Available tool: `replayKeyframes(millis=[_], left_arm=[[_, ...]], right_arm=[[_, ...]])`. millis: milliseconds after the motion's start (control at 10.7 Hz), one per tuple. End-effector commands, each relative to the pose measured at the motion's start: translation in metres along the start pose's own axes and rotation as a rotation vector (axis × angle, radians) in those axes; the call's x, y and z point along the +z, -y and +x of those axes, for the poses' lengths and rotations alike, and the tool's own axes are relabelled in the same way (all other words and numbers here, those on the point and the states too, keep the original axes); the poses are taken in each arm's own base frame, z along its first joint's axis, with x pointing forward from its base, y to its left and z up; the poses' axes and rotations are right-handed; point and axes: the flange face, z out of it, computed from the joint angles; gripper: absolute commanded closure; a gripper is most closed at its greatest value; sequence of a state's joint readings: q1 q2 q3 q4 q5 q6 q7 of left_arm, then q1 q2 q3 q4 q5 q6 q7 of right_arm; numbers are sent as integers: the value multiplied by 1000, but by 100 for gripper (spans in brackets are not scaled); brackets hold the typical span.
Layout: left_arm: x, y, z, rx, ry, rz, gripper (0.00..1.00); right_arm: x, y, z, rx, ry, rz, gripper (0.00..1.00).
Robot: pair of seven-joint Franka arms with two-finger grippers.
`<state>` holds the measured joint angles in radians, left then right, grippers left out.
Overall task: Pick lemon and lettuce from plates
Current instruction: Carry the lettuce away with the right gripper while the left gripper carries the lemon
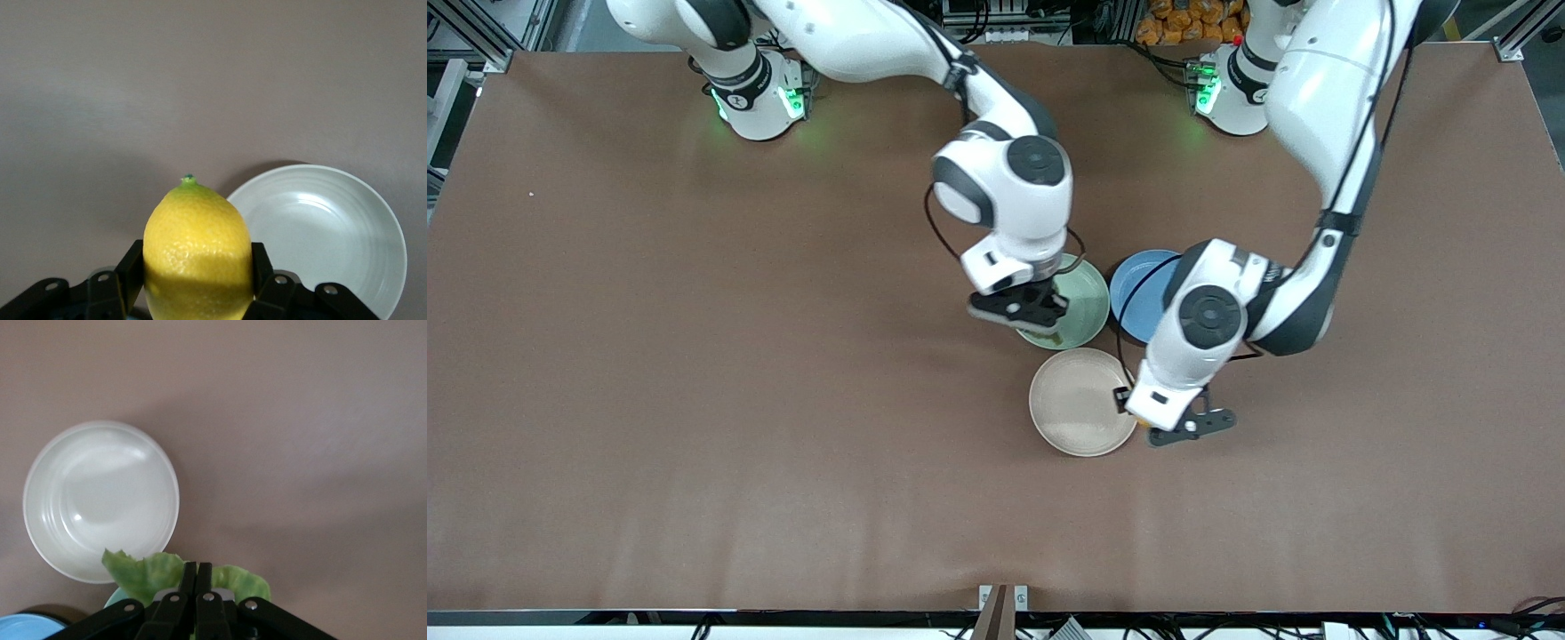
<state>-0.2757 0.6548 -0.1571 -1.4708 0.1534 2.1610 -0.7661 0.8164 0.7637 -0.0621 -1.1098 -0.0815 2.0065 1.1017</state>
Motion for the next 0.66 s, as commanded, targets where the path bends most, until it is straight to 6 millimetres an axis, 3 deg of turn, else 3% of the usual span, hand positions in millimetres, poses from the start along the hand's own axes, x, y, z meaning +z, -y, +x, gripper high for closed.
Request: replayKeyframes(millis=[0,281,375,562], left_arm=[[-22,39,2,-89,69,5,100],[-25,69,-6,-141,113,-1,100],[-30,84,-10,-169,129,-10,100],[-41,102,-36,-162,138,10,100]], right_arm=[[-62,-51,52,-41,108,29,100],[-128,-154,137,-77,226,51,100],[-140,-194,163,-102,255,48,100],[-143,-261,201,-155,304,27,100]])
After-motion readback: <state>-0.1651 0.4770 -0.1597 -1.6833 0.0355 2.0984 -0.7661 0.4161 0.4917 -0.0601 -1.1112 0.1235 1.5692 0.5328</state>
